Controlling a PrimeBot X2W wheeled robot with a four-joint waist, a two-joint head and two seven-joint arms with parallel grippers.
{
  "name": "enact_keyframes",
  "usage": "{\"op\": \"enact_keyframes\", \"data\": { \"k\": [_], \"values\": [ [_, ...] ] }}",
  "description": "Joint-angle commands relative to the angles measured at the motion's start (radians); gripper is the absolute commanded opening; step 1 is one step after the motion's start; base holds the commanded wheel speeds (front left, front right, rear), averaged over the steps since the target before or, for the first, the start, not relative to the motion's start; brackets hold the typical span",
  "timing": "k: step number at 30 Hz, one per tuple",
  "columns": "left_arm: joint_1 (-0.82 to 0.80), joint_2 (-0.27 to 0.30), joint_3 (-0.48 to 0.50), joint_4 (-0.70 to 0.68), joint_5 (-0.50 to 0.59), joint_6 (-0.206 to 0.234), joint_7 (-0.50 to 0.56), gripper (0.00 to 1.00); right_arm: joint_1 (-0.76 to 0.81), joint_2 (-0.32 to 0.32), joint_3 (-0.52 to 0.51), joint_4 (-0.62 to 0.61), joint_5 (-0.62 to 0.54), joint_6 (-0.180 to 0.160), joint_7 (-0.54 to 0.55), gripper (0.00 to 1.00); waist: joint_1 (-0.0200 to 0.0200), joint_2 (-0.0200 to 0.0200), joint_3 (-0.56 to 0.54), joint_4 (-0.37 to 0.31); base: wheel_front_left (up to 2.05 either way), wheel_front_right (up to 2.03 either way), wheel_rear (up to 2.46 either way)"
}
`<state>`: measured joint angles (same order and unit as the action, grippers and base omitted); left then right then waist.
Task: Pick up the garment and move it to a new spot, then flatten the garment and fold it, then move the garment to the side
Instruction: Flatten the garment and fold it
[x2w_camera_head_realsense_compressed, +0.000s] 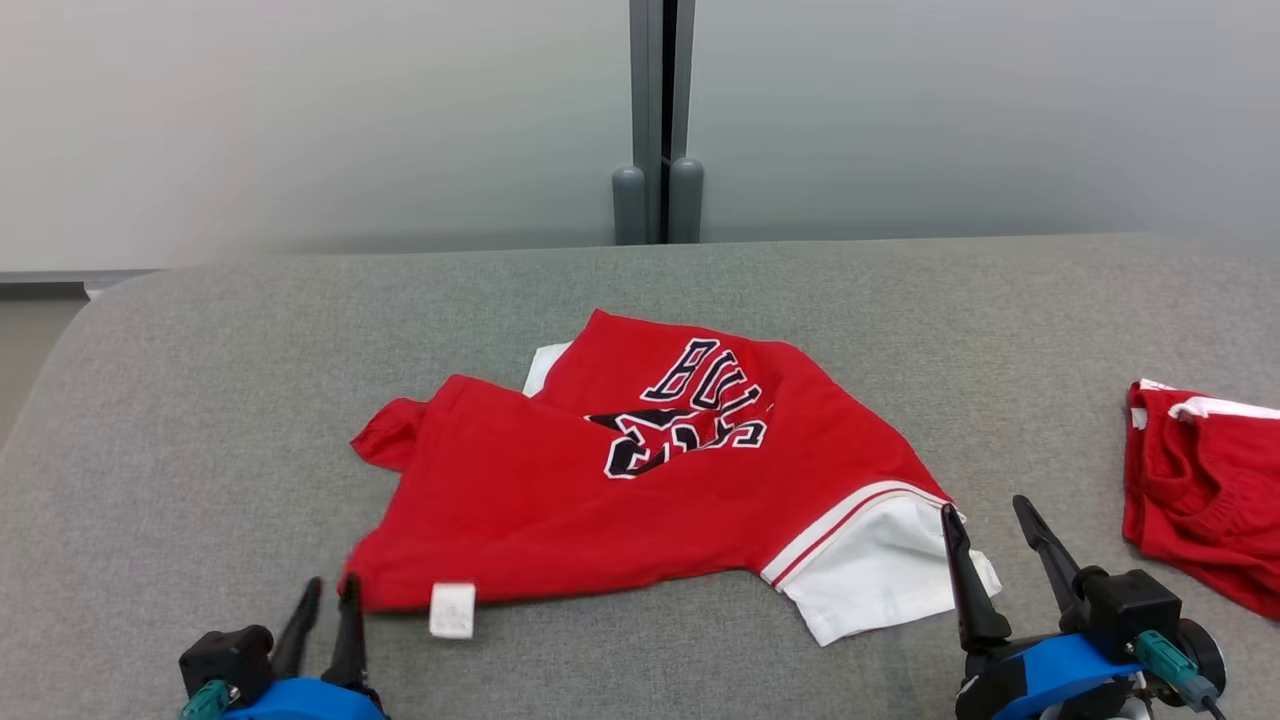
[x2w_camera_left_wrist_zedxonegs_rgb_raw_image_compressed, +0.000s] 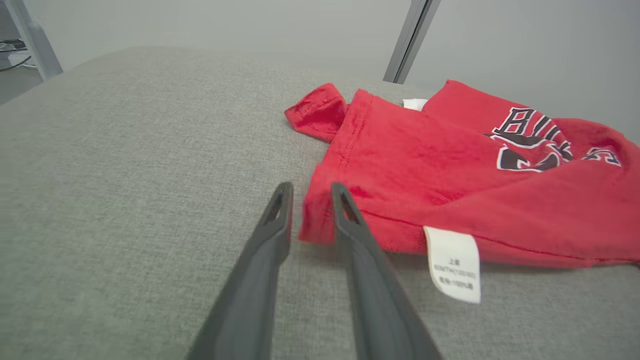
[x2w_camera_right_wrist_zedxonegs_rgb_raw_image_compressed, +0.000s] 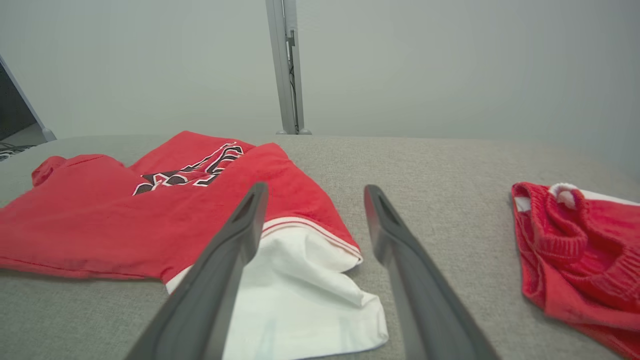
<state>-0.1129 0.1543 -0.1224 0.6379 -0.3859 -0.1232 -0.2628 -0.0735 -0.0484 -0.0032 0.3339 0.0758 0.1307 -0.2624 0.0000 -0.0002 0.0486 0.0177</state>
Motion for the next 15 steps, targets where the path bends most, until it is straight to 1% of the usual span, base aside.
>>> {"op": "enact_keyframes", "data": {
  "k": [1, 8, 15],
  "values": [
    [0.010, -0.003, 0.017, -0.019, 0.022, 0.010, -0.002, 1.00, 0.009, -0.005, 0.004, -0.002, 0.008, 0.000, -0.003, 1.00, 0.0000, 0.0002, -0.007, -0.006, 0.00, 0.00, 0.00],
    [0.058, -0.027, 0.088, -0.117, 0.142, 0.031, -0.002, 1.00, -0.007, -0.004, 0.015, 0.006, 0.020, 0.000, -0.003, 1.00, 0.0000, 0.0002, -0.035, -0.017, 0.00, 0.00, 0.00],
    [0.085, -0.057, 0.115, -0.126, 0.201, 0.021, -0.002, 1.00, -0.003, -0.004, 0.009, 0.033, 0.010, 0.000, -0.003, 1.00, 0.0000, 0.0002, -0.058, -0.017, 0.00, 0.00, 0.00]
  ]
}}
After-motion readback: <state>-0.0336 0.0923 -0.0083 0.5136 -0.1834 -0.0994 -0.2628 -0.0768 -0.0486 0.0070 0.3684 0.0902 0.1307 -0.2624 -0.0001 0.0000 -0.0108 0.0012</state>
